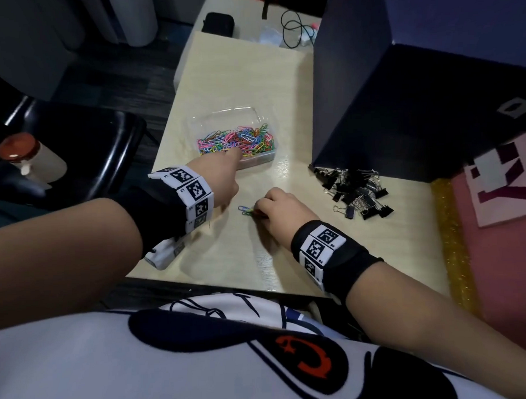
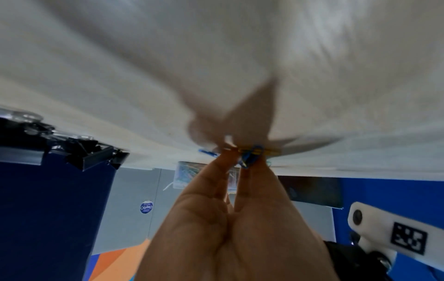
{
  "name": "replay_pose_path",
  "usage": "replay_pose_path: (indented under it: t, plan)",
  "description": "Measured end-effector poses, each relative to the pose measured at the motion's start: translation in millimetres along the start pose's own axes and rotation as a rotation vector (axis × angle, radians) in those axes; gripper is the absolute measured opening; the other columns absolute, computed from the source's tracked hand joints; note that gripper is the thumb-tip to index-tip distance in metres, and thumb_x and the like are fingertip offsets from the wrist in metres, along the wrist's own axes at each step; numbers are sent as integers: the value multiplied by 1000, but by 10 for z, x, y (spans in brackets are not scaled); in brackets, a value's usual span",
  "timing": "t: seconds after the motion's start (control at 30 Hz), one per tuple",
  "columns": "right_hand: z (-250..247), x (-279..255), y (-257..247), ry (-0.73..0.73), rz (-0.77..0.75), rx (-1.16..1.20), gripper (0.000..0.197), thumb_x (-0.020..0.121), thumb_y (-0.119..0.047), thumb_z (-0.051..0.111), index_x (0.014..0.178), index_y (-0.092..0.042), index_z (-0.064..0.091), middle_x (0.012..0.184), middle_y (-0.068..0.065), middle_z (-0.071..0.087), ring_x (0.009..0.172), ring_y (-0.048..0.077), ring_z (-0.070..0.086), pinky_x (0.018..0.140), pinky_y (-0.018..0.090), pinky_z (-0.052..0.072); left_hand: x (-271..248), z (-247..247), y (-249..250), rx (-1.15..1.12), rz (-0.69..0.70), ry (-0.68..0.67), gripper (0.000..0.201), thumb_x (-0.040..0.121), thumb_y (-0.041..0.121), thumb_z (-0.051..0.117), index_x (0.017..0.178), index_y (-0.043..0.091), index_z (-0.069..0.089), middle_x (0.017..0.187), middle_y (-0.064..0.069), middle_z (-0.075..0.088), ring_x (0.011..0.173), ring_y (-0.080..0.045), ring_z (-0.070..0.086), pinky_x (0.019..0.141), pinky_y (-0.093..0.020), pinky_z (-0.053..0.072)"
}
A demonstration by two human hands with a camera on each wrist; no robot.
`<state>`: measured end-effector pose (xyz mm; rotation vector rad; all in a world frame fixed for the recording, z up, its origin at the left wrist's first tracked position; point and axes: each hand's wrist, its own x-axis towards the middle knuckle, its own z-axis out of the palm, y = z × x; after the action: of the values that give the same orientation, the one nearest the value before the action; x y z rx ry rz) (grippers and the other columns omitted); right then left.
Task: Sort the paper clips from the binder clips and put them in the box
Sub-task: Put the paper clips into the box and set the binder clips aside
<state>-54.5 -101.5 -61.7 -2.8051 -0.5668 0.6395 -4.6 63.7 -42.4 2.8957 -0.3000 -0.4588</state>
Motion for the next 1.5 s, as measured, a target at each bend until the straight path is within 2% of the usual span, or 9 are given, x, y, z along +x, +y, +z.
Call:
replay_pose_path:
  t: [0.13,0.33,0.57,0.77,0.9,1.03,1.23,1.37,1.5]
  plan:
    - [-27,-5,57,41,45,17,30,93,-12,50,120,-16,60,117,11,50,105,33,56,90,37,47,-96,-22,-15,39,45,-4,32,85,13,50,116,14,42,96,-10,63,79,-30,56,65,-35,46]
    - [-145,0,143,69,133,145,23,90,-20,60,113,-21,65,115,7,55,108,25,55,92,28,42,-253,126,-7,212,208,-113,34,91,22,51,124,16,46,121,-8,53,108,-29,54,79,-34,45]
    - [-443,151,118,230,111,231,16,87,-21,64,103,-22,68,108,3,60,94,21,62,87,30,49,-156,186,45,354,287,-155,24,94,24,49,115,12,55,110,-11,56,99,-31,58,76,-36,47]
    - [-649,463,19,385,63,233,21,89,-20,61,110,-20,66,111,5,57,101,24,57,89,29,43,-152,159,72,366,367,-146,28,93,29,50,115,13,58,109,-8,58,100,-30,58,81,-37,48]
    - [-695,551,7,281,65,145,33,92,-22,55,125,-25,59,124,6,55,113,26,54,95,32,41,-139,196,144,341,320,-153,31,95,31,49,116,10,58,113,-10,58,103,-31,58,81,-37,47]
    - [-678,431,70,338,159,171,25,88,-16,53,112,-19,59,115,9,55,105,30,56,88,33,43,-98,224,194,356,279,-142,21,91,11,50,110,9,58,108,-10,59,101,-31,60,72,-35,44]
    - [-354,215,154,-100,481,74,43,85,-29,60,122,-9,50,124,14,53,111,31,56,87,32,46,-19,282,160,292,216,-229,18,87,8,56,105,8,55,104,-12,56,95,-31,61,69,-36,45]
    - [-183,191,14,-56,346,98,62,79,-34,71,129,-8,45,127,13,42,115,32,53,99,36,44,-17,297,94,236,211,-178,20,87,14,59,107,10,54,107,-11,55,97,-32,61,73,-36,50]
    - [-106,197,-96,-15,155,27,35,88,-11,55,123,-9,52,124,14,45,114,34,53,99,37,44,-31,119,0,76,220,-4,18,94,20,48,107,8,53,109,-12,52,97,-34,58,80,-42,49]
